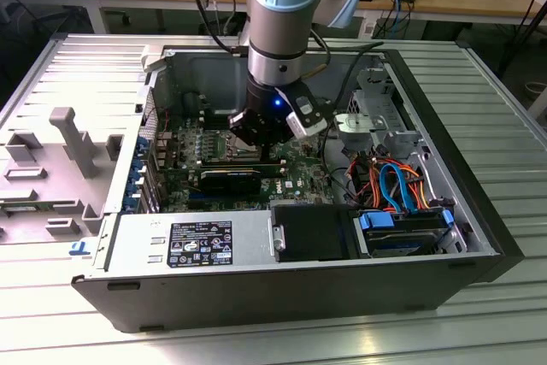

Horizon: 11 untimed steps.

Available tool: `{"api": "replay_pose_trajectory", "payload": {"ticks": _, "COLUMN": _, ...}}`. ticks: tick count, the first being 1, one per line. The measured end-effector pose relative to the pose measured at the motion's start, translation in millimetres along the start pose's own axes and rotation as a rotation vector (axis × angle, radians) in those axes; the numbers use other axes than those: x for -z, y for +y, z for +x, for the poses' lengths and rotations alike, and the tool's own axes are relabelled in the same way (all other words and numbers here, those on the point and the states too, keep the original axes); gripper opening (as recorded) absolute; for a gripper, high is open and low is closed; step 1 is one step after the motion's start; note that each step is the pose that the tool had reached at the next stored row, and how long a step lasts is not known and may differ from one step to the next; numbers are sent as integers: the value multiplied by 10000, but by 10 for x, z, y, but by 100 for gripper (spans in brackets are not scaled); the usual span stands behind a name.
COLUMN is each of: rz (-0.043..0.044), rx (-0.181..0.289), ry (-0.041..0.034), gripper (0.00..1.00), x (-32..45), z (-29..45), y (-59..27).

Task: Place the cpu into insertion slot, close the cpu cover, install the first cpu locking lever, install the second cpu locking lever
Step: 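Install the second cpu locking lever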

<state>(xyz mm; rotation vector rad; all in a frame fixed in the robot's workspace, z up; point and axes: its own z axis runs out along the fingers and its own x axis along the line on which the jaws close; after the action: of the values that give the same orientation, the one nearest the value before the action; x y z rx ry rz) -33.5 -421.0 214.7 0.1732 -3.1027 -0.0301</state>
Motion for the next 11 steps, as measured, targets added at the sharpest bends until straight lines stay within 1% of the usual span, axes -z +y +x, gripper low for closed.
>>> {"api": "replay_pose_trajectory", "payload": {"ticks": 2, "rz": -1, "rx": 1, "ry": 0, "gripper": 11, "x": 0, "z": 3, "y": -17}}
{"api": "replay_pose_trajectory", "payload": {"ticks": 4, "rz": -41, "rx": -2, "ry": -6, "gripper": 11, "x": 0, "z": 23, "y": -44}}
{"api": "replay_pose_trajectory", "payload": {"ticks": 5, "rz": -89, "rx": 3, "ry": -16, "gripper": 11, "x": 0, "z": 45, "y": -45}}
{"api": "replay_pose_trajectory", "payload": {"ticks": 7, "rz": -146, "rx": 5, "ry": -25, "gripper": 11, "x": 0, "z": 69, "y": -43}}
{"api": "replay_pose_trajectory", "payload": {"ticks": 8, "rz": -189, "rx": 6, "ry": -35, "gripper": 11, "x": 1, "z": 77, "y": -42}}
{"api": "replay_pose_trajectory", "payload": {"ticks": 9, "rz": -251, "rx": 9, "ry": -48, "gripper": 11, "x": 6, "z": 79, "y": -40}}
{"api": "replay_pose_trajectory", "payload": {"ticks": 10, "rz": -381, "rx": 13, "ry": -76, "gripper": 11, "x": 22, "z": 90, "y": -40}}
{"api": "replay_pose_trajectory", "payload": {"ticks": 11, "rz": -535, "rx": 18, "ry": -105, "gripper": 11, "x": 32, "z": 103, "y": -39}}
